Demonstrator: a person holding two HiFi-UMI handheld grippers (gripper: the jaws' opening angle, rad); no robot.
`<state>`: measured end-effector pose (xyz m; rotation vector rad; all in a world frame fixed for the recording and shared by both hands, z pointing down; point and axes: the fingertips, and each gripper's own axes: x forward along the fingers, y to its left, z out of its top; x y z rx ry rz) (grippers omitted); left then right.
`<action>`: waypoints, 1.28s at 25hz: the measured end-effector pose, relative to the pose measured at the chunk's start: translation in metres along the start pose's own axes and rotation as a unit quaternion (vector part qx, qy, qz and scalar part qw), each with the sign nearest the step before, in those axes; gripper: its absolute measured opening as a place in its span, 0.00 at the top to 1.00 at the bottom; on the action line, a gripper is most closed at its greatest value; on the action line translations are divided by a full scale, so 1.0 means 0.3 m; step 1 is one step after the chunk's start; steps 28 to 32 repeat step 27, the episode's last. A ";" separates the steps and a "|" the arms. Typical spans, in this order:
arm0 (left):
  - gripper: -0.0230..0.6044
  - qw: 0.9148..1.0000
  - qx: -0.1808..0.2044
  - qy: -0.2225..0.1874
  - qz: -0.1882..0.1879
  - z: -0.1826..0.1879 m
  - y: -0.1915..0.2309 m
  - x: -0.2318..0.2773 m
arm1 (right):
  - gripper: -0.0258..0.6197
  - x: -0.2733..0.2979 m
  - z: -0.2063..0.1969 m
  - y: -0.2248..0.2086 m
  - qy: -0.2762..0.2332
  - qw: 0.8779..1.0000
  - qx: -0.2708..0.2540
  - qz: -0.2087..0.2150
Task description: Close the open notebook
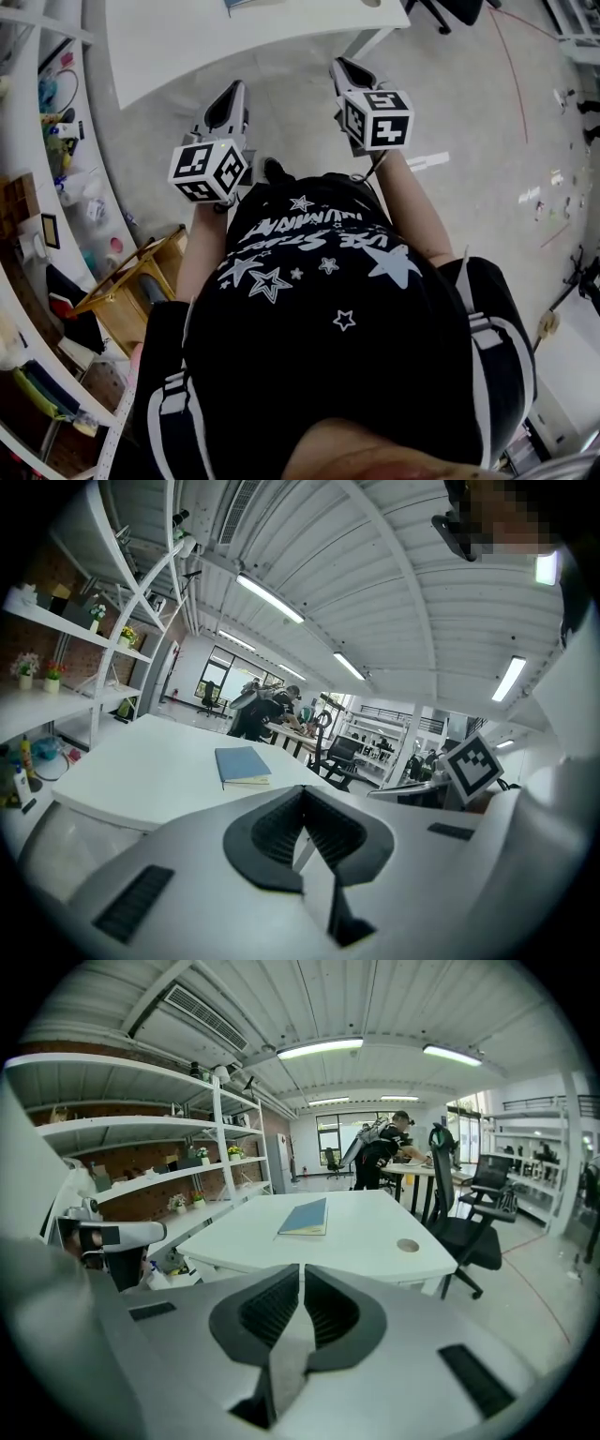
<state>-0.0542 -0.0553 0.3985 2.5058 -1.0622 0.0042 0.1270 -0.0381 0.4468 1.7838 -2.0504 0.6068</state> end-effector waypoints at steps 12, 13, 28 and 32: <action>0.95 1.000 0.001 0.003 0.014 -0.084 -0.194 -0.036 | 0.93 -0.165 -0.089 -0.040 0.004 0.999 -0.015 0.037; 0.95 1.000 0.002 0.002 0.014 -0.089 -0.216 -0.041 | 0.93 -0.182 -0.096 -0.047 0.003 0.999 -0.016 0.039; 0.95 0.999 0.019 -0.014 0.024 -0.211 -0.573 -0.225 | 0.95 -0.519 -0.279 -0.122 -0.016 0.998 -0.011 0.068; 0.95 0.999 0.019 -0.014 0.024 -0.211 -0.573 -0.225 | 0.95 -0.519 -0.279 -0.122 -0.016 0.998 -0.011 0.068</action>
